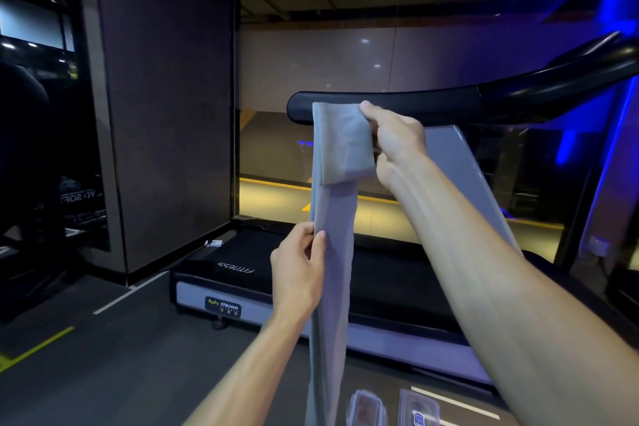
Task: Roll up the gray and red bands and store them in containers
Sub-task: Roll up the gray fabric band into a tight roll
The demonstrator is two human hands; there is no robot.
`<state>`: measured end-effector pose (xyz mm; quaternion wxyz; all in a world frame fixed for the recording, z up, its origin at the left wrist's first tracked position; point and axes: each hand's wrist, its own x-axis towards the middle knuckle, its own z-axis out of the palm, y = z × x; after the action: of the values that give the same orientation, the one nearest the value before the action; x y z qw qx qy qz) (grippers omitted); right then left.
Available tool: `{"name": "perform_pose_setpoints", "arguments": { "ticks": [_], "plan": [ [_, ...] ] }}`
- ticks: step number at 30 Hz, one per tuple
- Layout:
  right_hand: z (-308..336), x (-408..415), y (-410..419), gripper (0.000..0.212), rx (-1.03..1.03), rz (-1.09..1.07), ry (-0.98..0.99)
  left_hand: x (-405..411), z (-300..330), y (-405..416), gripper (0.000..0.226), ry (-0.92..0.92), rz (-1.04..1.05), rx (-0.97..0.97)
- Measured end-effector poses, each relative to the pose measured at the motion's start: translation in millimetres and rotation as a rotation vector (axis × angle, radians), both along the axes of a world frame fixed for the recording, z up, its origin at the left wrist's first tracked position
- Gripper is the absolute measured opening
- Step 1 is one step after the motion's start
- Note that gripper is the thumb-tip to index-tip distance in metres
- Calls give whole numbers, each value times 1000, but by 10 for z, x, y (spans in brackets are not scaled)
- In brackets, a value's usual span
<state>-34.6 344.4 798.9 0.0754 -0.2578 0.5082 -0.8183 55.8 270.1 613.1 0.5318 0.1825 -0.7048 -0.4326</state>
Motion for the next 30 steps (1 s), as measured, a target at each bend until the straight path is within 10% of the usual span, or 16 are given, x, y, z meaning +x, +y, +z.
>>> {"name": "perform_pose_setpoints", "arguments": {
  "ticks": [21,30],
  "plan": [
    [67,19,43,16,-56,78,-15,1,99,-32,9,-95,11,144],
    [70,-22,83,11,-78,72,-22,172,191,-146,25,-447,253,-291]
  ]
}}
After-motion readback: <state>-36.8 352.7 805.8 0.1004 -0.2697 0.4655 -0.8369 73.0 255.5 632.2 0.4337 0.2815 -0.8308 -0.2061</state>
